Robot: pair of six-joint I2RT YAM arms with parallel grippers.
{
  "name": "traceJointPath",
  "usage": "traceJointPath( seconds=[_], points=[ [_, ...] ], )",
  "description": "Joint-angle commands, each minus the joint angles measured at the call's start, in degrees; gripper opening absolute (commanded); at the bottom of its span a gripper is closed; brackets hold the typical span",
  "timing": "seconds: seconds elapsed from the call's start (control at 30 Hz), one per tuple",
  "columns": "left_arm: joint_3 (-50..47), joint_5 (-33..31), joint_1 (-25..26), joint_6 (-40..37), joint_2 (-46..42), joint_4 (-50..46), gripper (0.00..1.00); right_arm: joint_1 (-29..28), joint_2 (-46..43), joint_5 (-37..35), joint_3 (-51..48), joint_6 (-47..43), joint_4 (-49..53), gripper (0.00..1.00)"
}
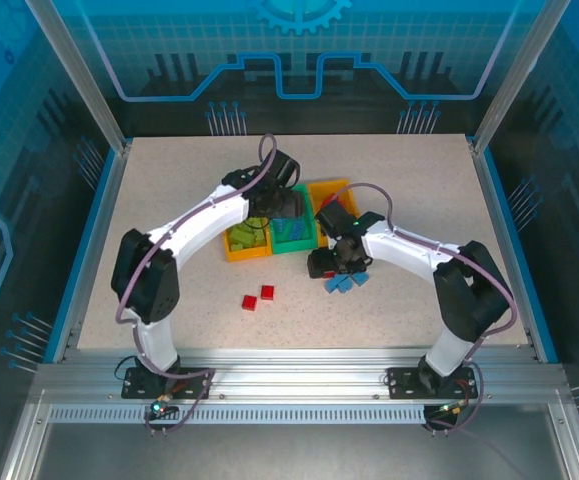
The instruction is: Sort the legos into containers by color
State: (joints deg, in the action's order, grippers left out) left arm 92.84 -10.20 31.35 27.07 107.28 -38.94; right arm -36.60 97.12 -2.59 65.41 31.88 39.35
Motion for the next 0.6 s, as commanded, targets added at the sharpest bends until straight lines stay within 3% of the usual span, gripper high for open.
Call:
traceJointPath(
  seconds=[0.0, 0.17, 0.43, 0.5, 0.57],
  points=[
    [4.33, 4.45, -1.89, -2.75, 3.79, 0.66, 0.58, -1.17, 2.14, -1.96, 2.72, 1.81, -1.13, 0.82],
    [8.03, 6.12, -2.61, -2.60, 7.55, 0.63, 0.64, -2.16, 5.45, -4.66, 5.92, 1.54, 1.18, 0.81],
    [8.52, 6.46, -2.93, -0.99, 7.44, 0.43, 0.82, -2.33, 7.72, -6.20, 7.23, 2.22, 4.06, 0.77],
    [8.47, 5.95, -2.88, -0.64, 6.45, -0.04, 0.94, -2.31, 7.62, -6.38, 6.95, 2.44, 3.98, 0.77],
    [8.43, 5.23, -2.92, -0.53, 5.50, -0.65, 0.99, -2.34, 7.65, -6.34, 6.92, 2.58, 3.80, 0.77]
  ],
)
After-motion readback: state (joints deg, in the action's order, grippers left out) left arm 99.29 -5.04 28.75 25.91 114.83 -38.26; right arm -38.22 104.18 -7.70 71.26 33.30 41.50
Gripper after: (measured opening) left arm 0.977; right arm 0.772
